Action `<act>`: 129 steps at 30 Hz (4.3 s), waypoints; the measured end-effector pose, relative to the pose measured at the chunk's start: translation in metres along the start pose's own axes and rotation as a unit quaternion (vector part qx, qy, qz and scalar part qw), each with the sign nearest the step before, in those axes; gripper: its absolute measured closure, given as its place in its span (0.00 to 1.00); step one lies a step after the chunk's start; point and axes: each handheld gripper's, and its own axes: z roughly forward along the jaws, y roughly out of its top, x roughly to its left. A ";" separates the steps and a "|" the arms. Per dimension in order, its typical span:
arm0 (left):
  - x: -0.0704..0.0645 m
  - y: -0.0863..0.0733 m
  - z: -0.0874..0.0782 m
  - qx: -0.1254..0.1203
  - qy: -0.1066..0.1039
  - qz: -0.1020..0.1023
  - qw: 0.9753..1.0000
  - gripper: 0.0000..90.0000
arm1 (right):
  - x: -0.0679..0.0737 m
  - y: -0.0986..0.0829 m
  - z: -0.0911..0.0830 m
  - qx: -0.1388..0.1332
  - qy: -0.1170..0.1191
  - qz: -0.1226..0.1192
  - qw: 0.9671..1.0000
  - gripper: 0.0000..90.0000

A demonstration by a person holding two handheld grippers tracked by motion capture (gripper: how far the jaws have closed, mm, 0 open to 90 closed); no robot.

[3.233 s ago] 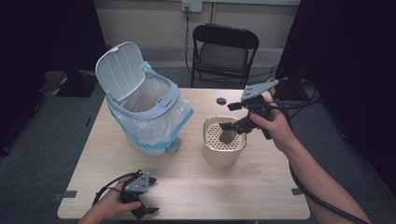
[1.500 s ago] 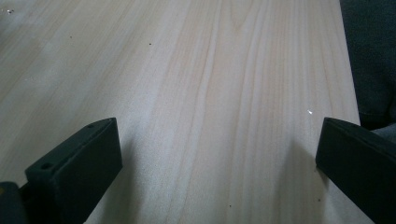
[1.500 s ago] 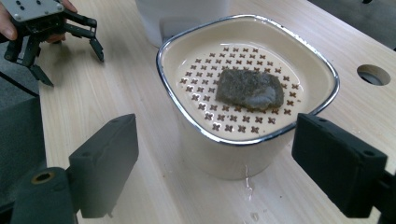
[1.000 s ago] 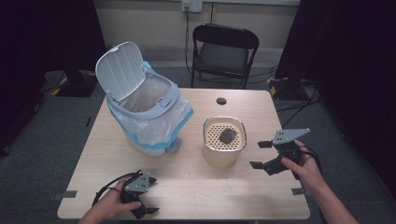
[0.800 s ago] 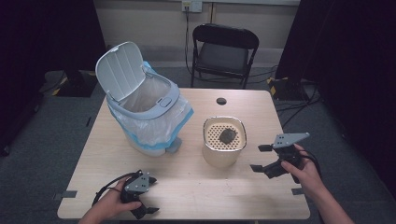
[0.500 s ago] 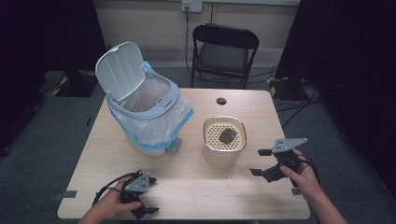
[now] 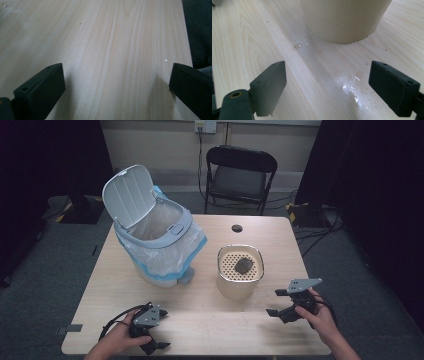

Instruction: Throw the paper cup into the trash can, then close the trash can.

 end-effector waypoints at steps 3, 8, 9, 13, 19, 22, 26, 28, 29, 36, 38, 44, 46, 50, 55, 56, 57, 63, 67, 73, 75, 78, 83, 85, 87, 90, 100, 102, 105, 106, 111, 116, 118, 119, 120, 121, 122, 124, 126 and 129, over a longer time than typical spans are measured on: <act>0.000 0.000 0.000 0.000 0.000 0.000 1.000 0.00 | 0.001 -0.005 0.006 0.003 -0.005 -0.002 1.000 0.16; 0.000 0.000 0.000 0.002 -0.001 0.000 1.000 0.00 | 0.005 -0.010 0.016 0.017 -0.027 -0.019 0.999 0.16; 0.000 0.000 0.000 0.000 0.000 0.000 1.000 0.00 | 0.006 -0.011 0.017 0.019 -0.028 -0.023 0.999 0.16; 0.000 0.000 -0.001 0.005 0.002 0.000 1.000 0.00 | 0.009 -0.016 0.023 0.032 -0.035 -0.039 0.998 0.16; -0.001 0.000 -0.001 0.006 0.002 -0.001 1.000 0.00 | 0.009 -0.024 0.029 0.041 -0.036 -0.038 0.998 0.16; 0.000 0.000 -0.001 0.005 0.001 0.001 1.000 0.00 | 0.007 -0.027 0.029 0.034 -0.030 -0.033 0.998 0.15; 0.000 -0.001 -0.001 0.004 0.001 -0.003 1.000 0.00 | 0.007 -0.030 0.029 0.021 -0.027 -0.034 0.999 0.15; 0.000 -0.001 -0.002 0.002 -0.001 -0.007 1.000 0.00 | 0.007 -0.032 0.029 0.015 -0.028 -0.031 0.999 0.14; 0.001 -0.002 -0.003 0.001 -0.001 -0.009 1.000 0.00 | 0.007 -0.033 0.029 0.010 -0.029 -0.031 0.999 0.13; 0.004 -0.004 -0.015 0.008 0.014 -0.024 1.000 0.22 | 0.006 -0.034 0.029 0.003 -0.028 -0.033 0.999 0.13; 0.007 -0.007 -0.021 0.005 0.017 -0.039 0.999 0.17 | 0.006 -0.034 0.029 0.003 -0.028 -0.033 0.999 0.13; 0.014 -0.005 -0.037 0.000 0.029 -0.074 0.997 0.18 | 0.006 -0.035 0.029 0.003 -0.028 -0.032 0.999 0.13; 0.016 -0.002 -0.044 -0.001 0.036 -0.084 0.996 0.18 | 0.006 -0.035 0.029 0.003 -0.028 -0.032 0.999 0.13; 0.021 0.004 -0.057 0.005 0.042 -0.108 0.993 0.18 | 0.006 -0.035 0.029 0.003 -0.028 -0.032 0.999 0.13; 0.029 0.010 -0.079 -0.001 0.057 -0.127 0.990 0.18 | 0.006 -0.035 0.029 0.003 -0.026 -0.032 0.999 0.13; 0.030 0.011 -0.083 -0.004 0.061 -0.131 0.989 0.18 | 0.006 -0.035 0.030 0.003 -0.026 -0.032 0.999 0.13; 0.031 0.012 -0.086 -0.009 0.063 -0.135 0.989 0.18 | 0.006 -0.035 0.029 0.003 -0.026 -0.032 0.999 0.13; 0.038 0.019 -0.107 -0.014 0.082 -0.144 0.986 0.18 | 0.006 -0.035 0.029 0.003 -0.026 -0.032 0.999 0.13; 0.043 0.022 -0.121 -0.023 0.094 -0.154 0.983 0.18 | 0.006 -0.035 0.030 0.003 -0.026 -0.032 0.999 0.13; 0.050 0.027 -0.136 -0.027 0.119 -0.161 0.979 0.18 | 0.006 -0.035 0.030 0.003 -0.026 -0.032 0.999 0.13; 0.052 0.028 -0.140 -0.028 0.122 -0.164 0.978 0.18 | 0.006 -0.035 0.030 0.003 -0.026 -0.032 0.999 0.13; 0.055 0.031 -0.146 -0.022 0.126 -0.164 0.978 0.18 | 0.006 -0.035 0.030 0.003 -0.026 -0.032 0.999 0.13; 0.059 0.037 -0.154 -0.024 0.136 -0.167 0.976 0.18 | 0.006 -0.035 0.030 0.003 -0.026 -0.032 0.999 0.13; 0.060 0.040 -0.157 -0.021 0.143 -0.166 0.976 0.18 | 0.006 -0.035 0.030 0.003 -0.026 -0.032 0.999 0.13; 0.061 0.042 -0.161 -0.021 0.147 -0.164 0.975 0.18 | 0.006 -0.035 0.030 0.003 -0.026 -0.032 0.999 0.13; 0.064 0.044 -0.164 -0.025 0.147 -0.167 0.975 0.18 | 0.006 -0.035 0.030 0.003 -0.026 -0.032 0.999 0.13; 0.077 0.058 -0.180 -0.016 0.158 -0.172 0.972 0.18 | 0.006 -0.035 0.030 0.003 -0.026 -0.032 0.999 0.13; 0.080 0.062 -0.184 -0.016 0.160 -0.169 0.972 0.18 | 0.006 -0.035 0.030 0.003 -0.026 -0.033 0.999 0.13; 0.084 0.068 -0.191 -0.015 0.163 -0.169 0.972 0.18 | 0.006 -0.035 0.029 0.003 -0.026 -0.032 0.999 0.13; 0.085 0.070 -0.193 -0.015 0.165 -0.168 0.972 0.18 | 0.006 -0.035 0.029 0.003 -0.026 -0.032 0.999 0.13; 0.088 0.076 -0.203 -0.019 0.169 -0.167 0.971 0.18 | 0.006 -0.035 0.029 0.003 -0.026 -0.032 0.999 0.13; 0.092 0.079 -0.210 -0.011 0.173 -0.169 0.970 0.18 | 0.006 -0.035 0.030 0.003 -0.027 -0.032 0.999 0.13; 0.094 0.081 -0.215 -0.017 0.175 -0.174 0.969 0.18 | 0.006 -0.035 0.030 0.003 -0.027 -0.032 0.999 0.13; 0.095 0.082 -0.217 -0.018 0.176 -0.172 0.969 0.18 | 0.006 -0.035 0.030 0.003 -0.027 -0.032 0.999 0.13; 0.096 0.084 -0.218 -0.024 0.177 -0.175 0.968 0.18 | 0.006 -0.035 0.030 0.003 -0.027 -0.032 0.999 0.13; 0.097 0.085 -0.220 -0.025 0.179 -0.176 0.968 0.18 | 0.006 -0.035 0.030 0.003 -0.027 -0.032 0.999 0.13; 0.098 0.086 -0.221 -0.031 0.177 -0.174 0.968 0.18 | 0.006 -0.035 0.030 0.003 -0.027 -0.032 0.999 0.13; 0.100 0.088 -0.222 -0.032 0.176 -0.173 0.969 0.18 | 0.006 -0.035 0.030 0.002 -0.027 -0.032 0.999 0.13; 0.104 0.092 -0.225 -0.032 0.178 -0.174 0.968 0.18 | 0.006 -0.035 0.030 0.002 -0.027 -0.032 0.999 0.13; 0.109 0.096 -0.227 -0.029 0.177 -0.175 0.968 0.18 | 0.006 -0.035 0.030 0.002 -0.026 -0.032 0.999 0.13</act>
